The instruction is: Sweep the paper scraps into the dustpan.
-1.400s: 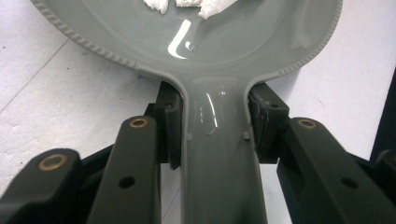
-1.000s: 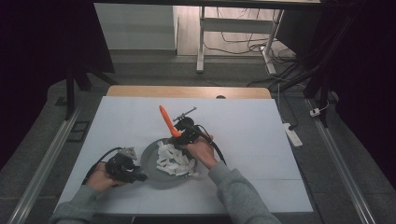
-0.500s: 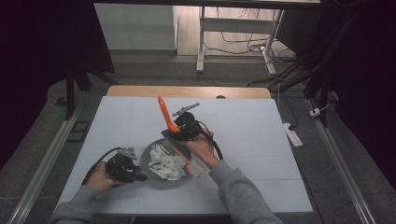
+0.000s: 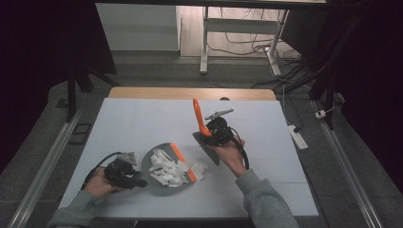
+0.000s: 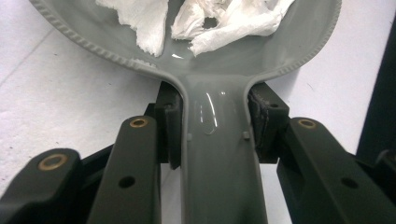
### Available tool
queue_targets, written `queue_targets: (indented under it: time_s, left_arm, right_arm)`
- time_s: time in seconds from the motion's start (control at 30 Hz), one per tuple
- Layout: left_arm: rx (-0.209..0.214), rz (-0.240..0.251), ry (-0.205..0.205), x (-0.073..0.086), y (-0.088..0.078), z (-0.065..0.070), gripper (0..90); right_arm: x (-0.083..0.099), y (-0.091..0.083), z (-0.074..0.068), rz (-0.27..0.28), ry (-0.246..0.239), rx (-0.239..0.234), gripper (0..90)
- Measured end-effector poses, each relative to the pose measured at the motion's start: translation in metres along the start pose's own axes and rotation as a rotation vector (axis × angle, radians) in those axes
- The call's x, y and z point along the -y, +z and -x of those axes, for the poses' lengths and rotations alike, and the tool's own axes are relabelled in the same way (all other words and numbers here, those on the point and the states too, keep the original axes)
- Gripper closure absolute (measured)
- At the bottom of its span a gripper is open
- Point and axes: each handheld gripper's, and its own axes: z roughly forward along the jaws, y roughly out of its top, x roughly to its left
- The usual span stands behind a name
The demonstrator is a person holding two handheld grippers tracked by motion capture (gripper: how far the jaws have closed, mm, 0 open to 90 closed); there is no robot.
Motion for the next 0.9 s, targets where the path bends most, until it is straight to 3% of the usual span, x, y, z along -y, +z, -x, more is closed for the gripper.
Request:
queue_targets:
  time_s: [0.2,0.4,0.57,0.9]
  left_arm:
    - [0.008,-0.009,0.017,0.001,-0.001,0.005,61.5]
    - [0.016,-0.018,0.034,0.001,0.000,0.009,61.5]
    - [0.020,-0.022,0.040,-0.001,0.002,0.011,61.4]
    - [0.017,-0.029,0.037,-0.003,0.006,0.012,61.5]
  right_arm:
    - [0.020,0.000,0.001,-0.033,0.023,0.018,70.4]
    - [0.023,0.012,-0.011,-0.062,0.014,-0.001,70.4]
    - [0.020,0.024,-0.029,-0.078,-0.002,-0.042,70.5]
    - [0.004,0.046,-0.077,-0.058,-0.065,-0.149,70.5]
